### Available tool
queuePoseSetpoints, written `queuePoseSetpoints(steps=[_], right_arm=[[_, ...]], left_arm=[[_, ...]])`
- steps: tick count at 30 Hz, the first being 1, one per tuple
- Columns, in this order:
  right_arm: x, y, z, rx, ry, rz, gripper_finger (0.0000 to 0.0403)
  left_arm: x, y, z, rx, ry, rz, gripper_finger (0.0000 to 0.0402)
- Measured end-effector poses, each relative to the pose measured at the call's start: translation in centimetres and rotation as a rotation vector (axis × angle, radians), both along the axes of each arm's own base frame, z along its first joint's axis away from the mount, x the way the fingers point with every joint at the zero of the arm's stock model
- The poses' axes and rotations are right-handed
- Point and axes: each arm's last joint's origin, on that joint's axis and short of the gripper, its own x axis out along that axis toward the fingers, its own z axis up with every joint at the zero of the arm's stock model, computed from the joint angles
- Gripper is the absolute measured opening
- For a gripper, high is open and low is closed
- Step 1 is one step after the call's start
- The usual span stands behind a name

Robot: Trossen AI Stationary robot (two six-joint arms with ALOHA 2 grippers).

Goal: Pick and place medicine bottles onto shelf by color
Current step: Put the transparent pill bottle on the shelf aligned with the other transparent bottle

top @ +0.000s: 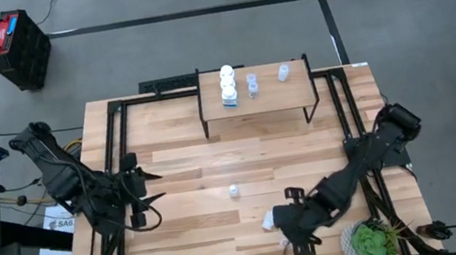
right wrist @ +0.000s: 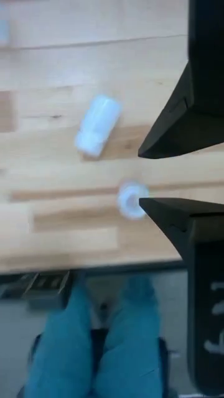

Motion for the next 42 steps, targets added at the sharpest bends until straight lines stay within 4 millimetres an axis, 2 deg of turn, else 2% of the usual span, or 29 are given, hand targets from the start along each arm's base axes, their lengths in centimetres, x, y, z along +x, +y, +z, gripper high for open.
queuePoseSetpoints(steps=[5,11,20,25,30,36,42], right_arm=[[-1.8,2.5,0.9,-0.032,-0.073,-0.025,0.0119],[-3.7,4.4,0.0,-0.069,-0.061,-0.083,0.0116],[-1.4,5.0,-4.0,-0.175,0.011,-0.071,0.0115],[-0.4,4.8,-4.6,-0.199,0.023,-0.036,0.0115],[0.2,4.3,-4.4,-0.187,0.026,-0.044,0.012],[0.8,3.6,-4.5,-0.109,0.093,-0.021,0.016],[1.4,4.2,-4.2,-0.067,0.02,0.04,0.0226]], left_arm=[[0.3,-0.2,-0.2,0.015,0.005,0.003,0.0194],[0.8,-0.8,-0.7,0.044,0.028,-0.002,0.0194],[1.5,-1.5,-1.4,0.078,0.057,0.004,0.0194],[1.5,-1.5,-1.4,0.065,0.051,0.018,0.0194],[1.5,-1.5,-1.4,0.064,0.05,0.02,0.0194],[1.5,-1.5,-1.4,0.073,0.054,0.013,0.0194],[1.5,-1.5,-1.4,0.075,0.055,0.012,0.0194]])
